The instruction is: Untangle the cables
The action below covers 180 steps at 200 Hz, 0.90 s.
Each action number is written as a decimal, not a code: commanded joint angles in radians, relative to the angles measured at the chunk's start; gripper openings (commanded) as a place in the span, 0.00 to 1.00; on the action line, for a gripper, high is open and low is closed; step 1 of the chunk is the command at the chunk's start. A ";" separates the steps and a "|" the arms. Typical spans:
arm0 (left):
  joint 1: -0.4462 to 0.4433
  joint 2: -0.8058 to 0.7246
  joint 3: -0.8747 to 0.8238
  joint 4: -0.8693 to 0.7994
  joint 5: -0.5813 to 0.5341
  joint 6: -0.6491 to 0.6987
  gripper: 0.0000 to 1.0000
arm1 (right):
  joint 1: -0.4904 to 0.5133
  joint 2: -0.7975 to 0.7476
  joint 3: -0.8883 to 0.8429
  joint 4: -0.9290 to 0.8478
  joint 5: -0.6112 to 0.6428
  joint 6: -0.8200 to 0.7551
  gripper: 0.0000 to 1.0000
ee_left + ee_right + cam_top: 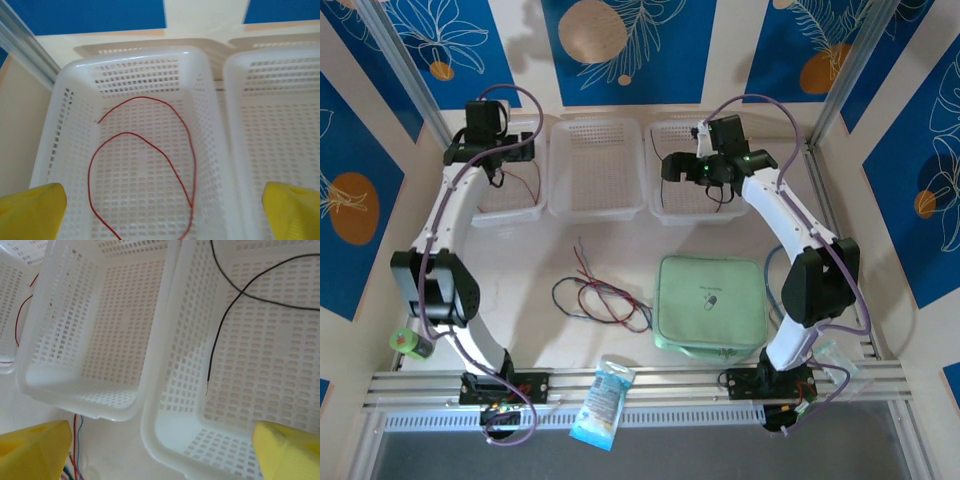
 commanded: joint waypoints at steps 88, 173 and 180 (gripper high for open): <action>-0.168 -0.525 -0.591 -0.117 0.170 -0.326 1.00 | 0.455 -0.037 -0.291 0.062 0.025 0.200 0.75; -0.149 -0.737 -0.919 0.027 0.186 -0.526 0.99 | 0.600 0.163 -0.197 0.066 -0.026 0.688 0.64; -0.144 -0.732 -0.927 0.029 0.198 -0.532 0.99 | 0.615 0.177 -0.185 0.070 -0.018 0.723 0.63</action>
